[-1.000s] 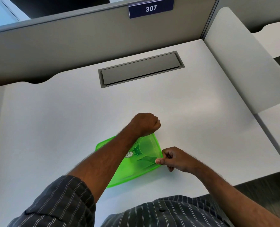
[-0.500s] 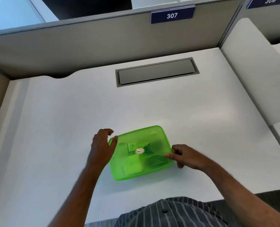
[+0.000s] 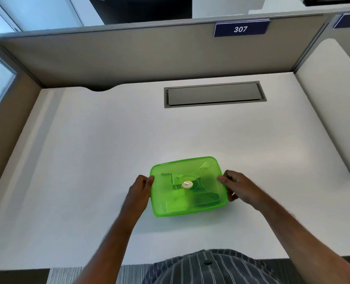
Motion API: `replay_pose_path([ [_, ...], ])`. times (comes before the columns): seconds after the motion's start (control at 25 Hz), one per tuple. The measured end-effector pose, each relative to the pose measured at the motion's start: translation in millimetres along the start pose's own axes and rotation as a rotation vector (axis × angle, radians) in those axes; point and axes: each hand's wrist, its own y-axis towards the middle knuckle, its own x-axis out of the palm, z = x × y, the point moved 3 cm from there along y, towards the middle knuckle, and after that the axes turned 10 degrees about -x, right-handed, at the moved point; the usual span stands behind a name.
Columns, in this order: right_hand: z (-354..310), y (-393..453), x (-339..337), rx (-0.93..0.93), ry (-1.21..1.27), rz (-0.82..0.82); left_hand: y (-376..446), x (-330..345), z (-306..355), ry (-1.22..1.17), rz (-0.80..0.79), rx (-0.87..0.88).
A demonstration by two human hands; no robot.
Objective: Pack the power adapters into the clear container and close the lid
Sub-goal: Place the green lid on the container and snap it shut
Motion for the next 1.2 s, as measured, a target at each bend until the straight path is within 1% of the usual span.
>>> replay_pose_path([
  [0.12,-1,-3,2,0.009,0.018,0.04,-4,1,-1,-0.007,-0.003,-0.002],
  [0.24,2,-6,5,-0.002,0.01,0.102,-11,2,-6,-0.165,-0.04,-0.043],
  [0.36,6,-8,10,0.015,0.032,0.165,-19,6,-17,-0.239,-0.079,-0.068],
  [0.6,5,-10,13,0.057,0.071,0.222,-19,6,-18,-0.254,-0.09,-0.07],
  [0.72,-1,-5,11,0.049,0.07,0.229,-11,3,-8,-0.255,-0.108,-0.072],
  [0.88,-11,11,1,0.036,0.089,0.242,12,0,11,-0.243,-0.092,-0.064],
  [1.2,-42,88,-33,-0.014,0.083,0.3,85,-3,69,-0.237,-0.023,-0.003],
])
